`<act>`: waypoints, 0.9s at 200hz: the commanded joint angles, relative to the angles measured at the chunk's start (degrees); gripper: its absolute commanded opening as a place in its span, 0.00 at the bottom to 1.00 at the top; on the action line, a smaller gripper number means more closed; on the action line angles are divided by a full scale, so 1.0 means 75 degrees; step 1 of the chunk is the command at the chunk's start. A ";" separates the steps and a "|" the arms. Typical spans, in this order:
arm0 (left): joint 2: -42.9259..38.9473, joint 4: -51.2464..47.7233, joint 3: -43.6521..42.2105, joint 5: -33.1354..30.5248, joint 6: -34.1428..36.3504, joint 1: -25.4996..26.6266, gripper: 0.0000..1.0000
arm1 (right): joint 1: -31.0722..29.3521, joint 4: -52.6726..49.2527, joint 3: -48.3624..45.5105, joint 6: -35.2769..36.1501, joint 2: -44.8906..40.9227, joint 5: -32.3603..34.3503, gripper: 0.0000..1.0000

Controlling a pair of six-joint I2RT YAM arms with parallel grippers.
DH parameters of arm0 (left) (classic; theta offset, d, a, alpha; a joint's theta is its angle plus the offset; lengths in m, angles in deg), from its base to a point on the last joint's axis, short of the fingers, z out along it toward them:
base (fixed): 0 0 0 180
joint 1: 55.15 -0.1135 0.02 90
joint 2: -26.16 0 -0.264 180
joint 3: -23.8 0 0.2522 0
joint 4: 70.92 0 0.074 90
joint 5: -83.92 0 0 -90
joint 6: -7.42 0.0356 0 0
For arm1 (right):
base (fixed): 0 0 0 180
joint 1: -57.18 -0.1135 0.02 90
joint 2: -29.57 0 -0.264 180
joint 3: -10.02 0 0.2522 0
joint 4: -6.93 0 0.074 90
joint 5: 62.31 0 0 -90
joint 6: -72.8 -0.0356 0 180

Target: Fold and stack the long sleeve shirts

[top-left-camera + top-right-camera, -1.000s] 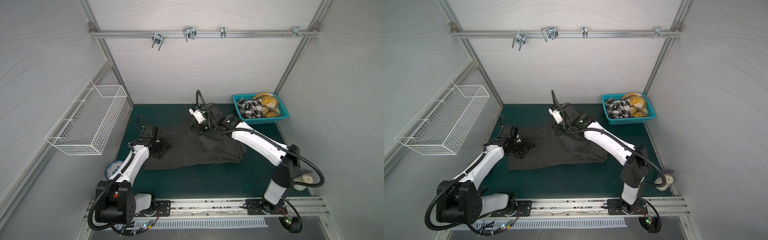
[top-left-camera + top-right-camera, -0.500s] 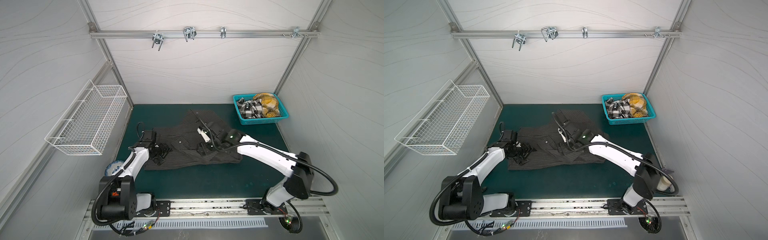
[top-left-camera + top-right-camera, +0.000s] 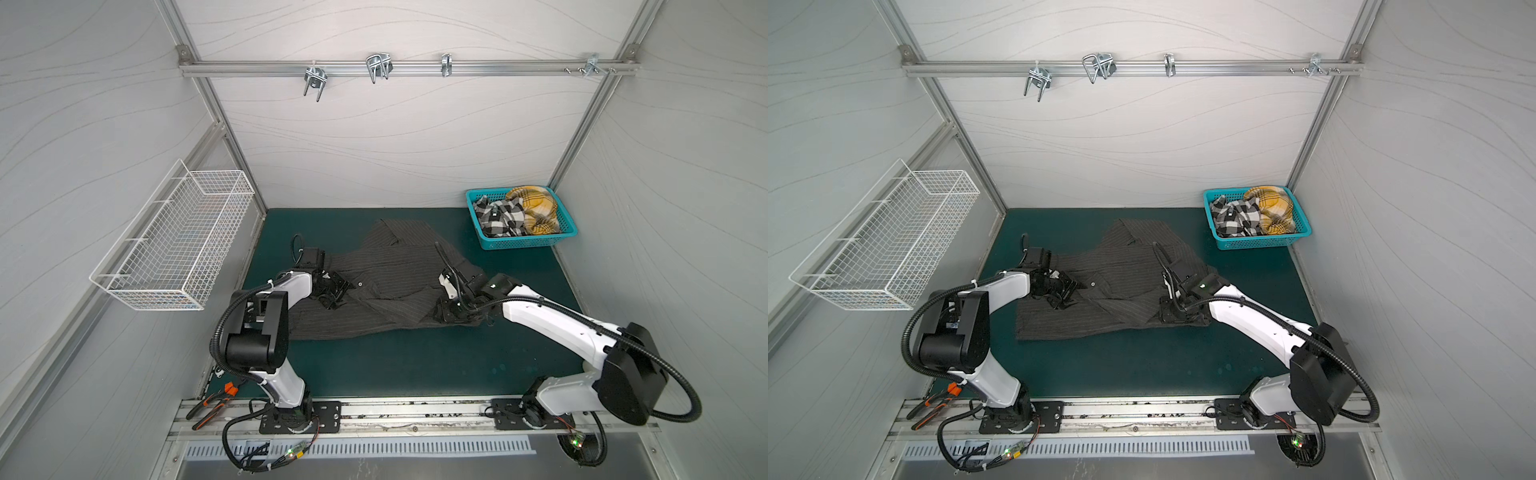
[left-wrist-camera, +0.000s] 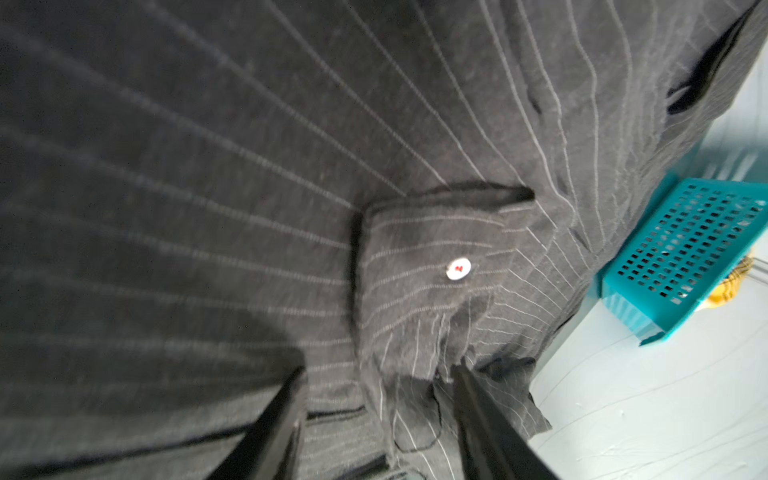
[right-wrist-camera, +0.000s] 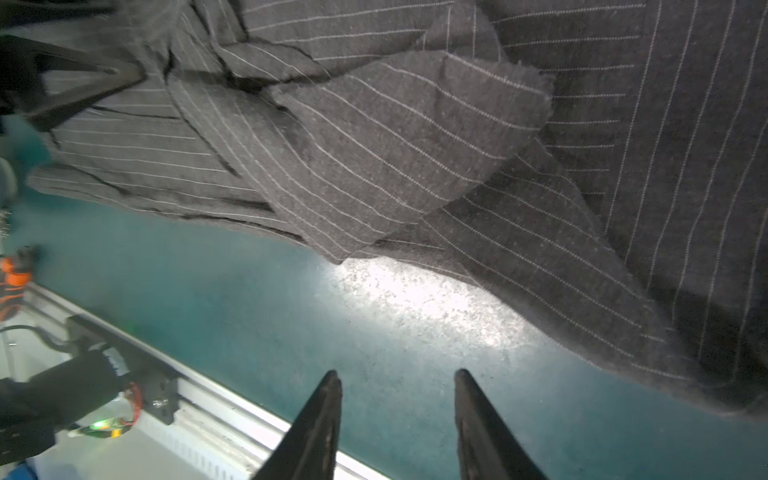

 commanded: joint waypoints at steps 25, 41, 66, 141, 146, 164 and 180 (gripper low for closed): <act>0.0589 0.0205 0.0634 -0.0077 -0.0019 0.0094 0.46 | 0.0159 0.0035 -0.0129 -0.0180 -0.0421 -0.0206 0.38; 0.0767 0.0121 0.0761 -0.0185 0.0027 0.0165 0.43 | 0.0203 0.0040 -0.0211 -0.0214 -0.0468 -0.0218 0.38; 0.0988 0.0163 0.0810 -0.0206 0.0026 0.0235 0.41 | 0.0337 0.0014 -0.0310 -0.0325 -0.0554 -0.0310 0.38; 0.0234 -0.0578 0.2100 -0.0211 0.0127 0.0365 0.00 | 0.1230 0.0295 -0.0904 -0.1899 -0.0365 -0.1361 0.64; 0.0066 -0.0668 0.2221 -0.0269 0.0147 0.0395 0.00 | 0.1333 0.0421 -0.0995 -0.2020 -0.0336 -0.1502 0.65; -0.0708 -0.1044 0.2612 -0.0559 0.0281 0.0487 0.00 | 0.1765 0.0854 -0.1351 -0.2474 -0.0401 -0.1848 0.70; -0.1500 -0.1254 0.2751 -0.0989 0.0340 0.0584 0.00 | 0.2165 0.1243 -0.1578 -0.2748 -0.0458 -0.2196 0.73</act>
